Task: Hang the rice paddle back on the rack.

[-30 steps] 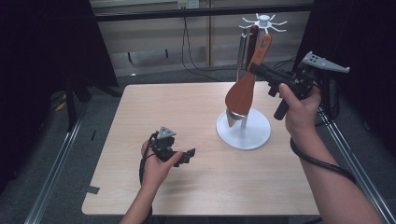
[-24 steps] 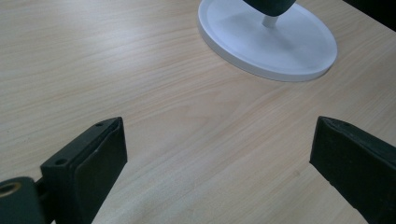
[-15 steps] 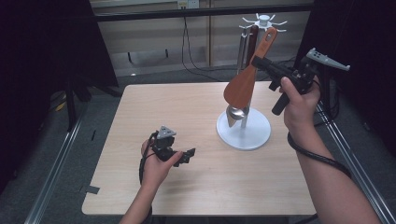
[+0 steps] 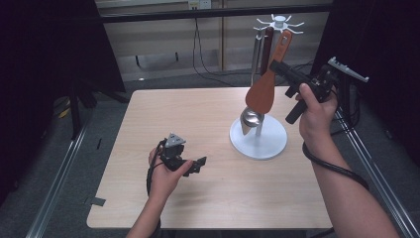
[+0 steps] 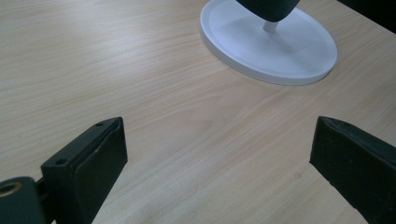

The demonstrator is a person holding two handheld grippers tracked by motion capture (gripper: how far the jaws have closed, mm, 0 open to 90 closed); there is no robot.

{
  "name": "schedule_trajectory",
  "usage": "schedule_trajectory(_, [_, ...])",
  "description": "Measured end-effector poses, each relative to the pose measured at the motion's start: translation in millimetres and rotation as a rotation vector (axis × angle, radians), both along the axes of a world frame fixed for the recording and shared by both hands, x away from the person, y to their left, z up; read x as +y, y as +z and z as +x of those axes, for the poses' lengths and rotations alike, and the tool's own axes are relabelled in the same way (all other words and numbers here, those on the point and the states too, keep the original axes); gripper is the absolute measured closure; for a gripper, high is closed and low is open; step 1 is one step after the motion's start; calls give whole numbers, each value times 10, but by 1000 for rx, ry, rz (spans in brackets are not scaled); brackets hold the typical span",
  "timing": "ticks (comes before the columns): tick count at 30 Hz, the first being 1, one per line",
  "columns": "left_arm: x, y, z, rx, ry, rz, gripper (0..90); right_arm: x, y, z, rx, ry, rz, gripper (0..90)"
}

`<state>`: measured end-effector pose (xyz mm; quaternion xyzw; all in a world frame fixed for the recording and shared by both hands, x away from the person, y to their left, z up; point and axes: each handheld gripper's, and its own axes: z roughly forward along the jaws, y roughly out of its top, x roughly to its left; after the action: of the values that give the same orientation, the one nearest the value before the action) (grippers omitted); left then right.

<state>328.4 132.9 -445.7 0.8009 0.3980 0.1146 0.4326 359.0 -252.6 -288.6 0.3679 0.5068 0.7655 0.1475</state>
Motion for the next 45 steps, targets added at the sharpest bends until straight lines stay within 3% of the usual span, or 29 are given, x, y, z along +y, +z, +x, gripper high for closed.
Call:
schedule_trajectory(12, [-26,-4,-13,-1,2,-2,39,-17,-4,11,7,-6,27,781])
schedule_trajectory(19, [-32,-7,-11,0,-11,15,40,57,33,5,-7,50,18,842])
schedule_trajectory(24, [-30,4,-13,-7,-14,18,40,99,19,17,-6,53,-7,843])
schedule_trajectory(31, [-33,6,-16,-7,-1,8,40,90,18,25,-6,29,-12,832])
schedule_trajectory(36, [-34,-3,-16,-5,-2,10,41,57,-18,9,-11,-4,-15,791])
schedule_trajectory(39, [-30,0,-14,-4,-11,26,41,31,-29,-1,4,-44,-37,704])
schedule_trajectory(40, [-45,-7,-16,-4,-1,10,41,19,-33,-5,1,-53,-41,708])
schedule_trajectory(45, [-60,-13,-20,-3,-3,15,41,-50,-49,-34,4,-75,-49,679])
